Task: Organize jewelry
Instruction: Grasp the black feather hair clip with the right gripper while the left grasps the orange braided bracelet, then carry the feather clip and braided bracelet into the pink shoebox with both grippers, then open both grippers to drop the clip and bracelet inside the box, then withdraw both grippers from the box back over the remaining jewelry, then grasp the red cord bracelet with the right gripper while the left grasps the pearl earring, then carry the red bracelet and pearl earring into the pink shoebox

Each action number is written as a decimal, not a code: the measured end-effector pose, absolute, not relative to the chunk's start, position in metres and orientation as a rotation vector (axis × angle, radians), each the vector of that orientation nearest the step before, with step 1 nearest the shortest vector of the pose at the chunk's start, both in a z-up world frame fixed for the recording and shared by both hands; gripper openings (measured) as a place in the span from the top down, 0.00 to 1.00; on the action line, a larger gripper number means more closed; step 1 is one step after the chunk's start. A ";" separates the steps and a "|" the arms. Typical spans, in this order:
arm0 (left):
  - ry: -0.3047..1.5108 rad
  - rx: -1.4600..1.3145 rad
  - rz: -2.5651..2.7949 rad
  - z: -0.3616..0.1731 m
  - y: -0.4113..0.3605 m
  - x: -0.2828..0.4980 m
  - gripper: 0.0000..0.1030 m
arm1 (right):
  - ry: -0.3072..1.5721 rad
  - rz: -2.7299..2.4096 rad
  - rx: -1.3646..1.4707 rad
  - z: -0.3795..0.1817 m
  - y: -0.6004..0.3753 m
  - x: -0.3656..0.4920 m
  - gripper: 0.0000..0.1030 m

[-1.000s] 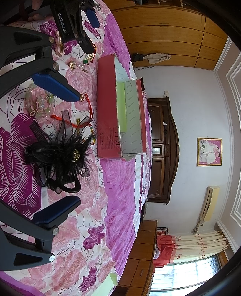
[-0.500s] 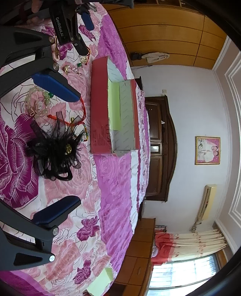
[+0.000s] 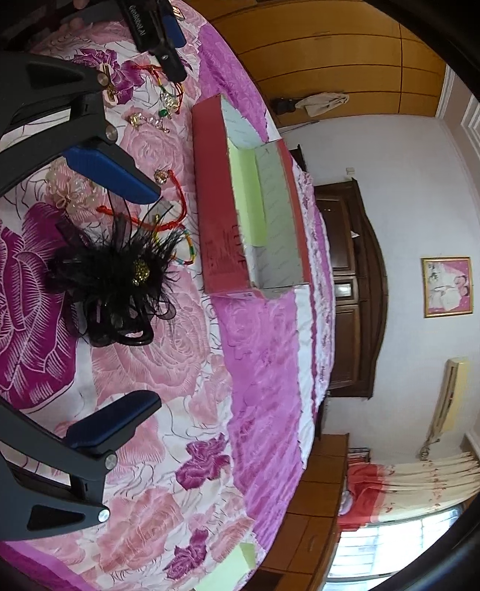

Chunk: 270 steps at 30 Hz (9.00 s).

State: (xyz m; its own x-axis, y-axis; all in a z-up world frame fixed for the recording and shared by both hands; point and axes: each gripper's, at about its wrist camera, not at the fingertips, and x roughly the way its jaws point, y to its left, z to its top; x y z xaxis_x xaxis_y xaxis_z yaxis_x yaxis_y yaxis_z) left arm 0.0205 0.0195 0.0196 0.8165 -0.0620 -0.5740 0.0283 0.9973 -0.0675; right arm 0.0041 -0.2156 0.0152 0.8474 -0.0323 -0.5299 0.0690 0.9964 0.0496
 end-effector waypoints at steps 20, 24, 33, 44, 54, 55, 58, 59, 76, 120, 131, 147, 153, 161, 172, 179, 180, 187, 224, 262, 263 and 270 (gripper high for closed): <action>0.836 -0.006 -0.102 -0.006 0.038 0.055 0.77 | 0.716 -0.023 0.155 -0.012 -0.233 0.031 0.34; 0.870 0.018 -0.116 -0.013 0.036 0.057 0.77 | 0.729 -0.026 0.150 -0.013 -0.233 0.032 0.39; 0.857 -0.005 -0.172 -0.008 0.041 0.055 1.00 | 0.722 -0.024 0.116 -0.004 -0.228 0.027 0.47; 0.768 -0.030 -0.219 0.027 0.037 0.038 1.00 | 0.648 -0.023 0.087 0.024 -0.228 0.019 0.47; 0.641 0.008 -0.270 0.070 0.018 0.038 1.00 | 0.557 0.029 0.059 0.057 -0.216 0.019 0.47; 0.635 0.010 -0.273 0.072 0.017 0.041 1.00 | 0.549 0.037 0.058 0.061 -0.214 0.021 0.47; 0.622 -0.002 -0.277 0.078 0.014 0.052 1.00 | 0.525 0.053 0.055 0.070 -0.210 0.028 0.47; 0.617 -0.005 -0.279 0.080 0.013 0.054 1.00 | 0.518 0.059 0.055 0.073 -0.209 0.032 0.47; 0.600 0.031 -0.250 0.080 -0.006 0.130 1.00 | 0.554 0.105 0.075 0.089 -0.199 0.136 0.47; 0.946 0.041 -0.202 0.031 -0.034 0.237 0.63 | 0.970 0.110 0.001 0.031 -0.188 0.279 0.31; 0.844 -0.019 -0.231 0.062 -0.030 0.208 0.62 | 0.845 0.149 0.069 0.065 -0.195 0.242 0.26; 0.683 -0.065 -0.261 0.097 -0.023 0.149 0.60 | 0.629 0.196 0.198 0.095 -0.199 0.168 0.25; 0.658 -0.107 -0.273 0.099 -0.013 0.129 0.57 | 0.585 0.206 0.227 0.101 -0.202 0.142 0.25; 0.692 -0.133 -0.309 0.095 -0.007 0.107 0.56 | 0.609 0.212 0.241 0.096 -0.208 0.113 0.23; 0.779 -0.131 -0.328 0.072 -0.001 0.084 0.55 | 0.694 0.191 0.259 0.068 -0.216 0.084 0.23; 0.833 -0.128 -0.313 0.052 0.006 0.073 0.55 | 0.741 0.174 0.254 0.050 -0.220 0.070 0.23; 0.839 -0.127 -0.308 0.049 0.008 0.073 0.55 | 0.746 0.171 0.251 0.048 -0.220 0.069 0.23; 0.874 -0.100 -0.277 0.035 0.014 0.067 0.55 | 0.811 0.151 0.251 0.027 -0.224 0.064 0.23; 0.905 0.012 -0.239 -0.008 0.015 0.065 1.00 | 0.923 0.169 0.142 -0.017 -0.201 0.070 0.60; 0.656 -0.089 -0.256 0.070 0.019 0.037 1.00 | 0.581 0.225 0.135 0.065 -0.199 0.030 0.96; 0.642 -0.079 -0.253 0.073 0.018 0.037 1.00 | 0.571 0.224 0.132 0.068 -0.199 0.030 0.96; 0.569 -0.043 -0.243 0.089 0.011 0.041 1.00 | 0.503 0.219 0.119 0.085 -0.198 0.034 0.96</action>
State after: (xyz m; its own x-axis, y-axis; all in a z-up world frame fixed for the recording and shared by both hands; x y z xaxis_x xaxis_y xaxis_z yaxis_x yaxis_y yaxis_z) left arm 0.0408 0.0107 0.0891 0.8149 -0.2397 -0.5278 0.2162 0.9705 -0.1070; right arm 0.0336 -0.1975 0.0847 0.8533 0.2369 -0.4646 -0.1787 0.9697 0.1663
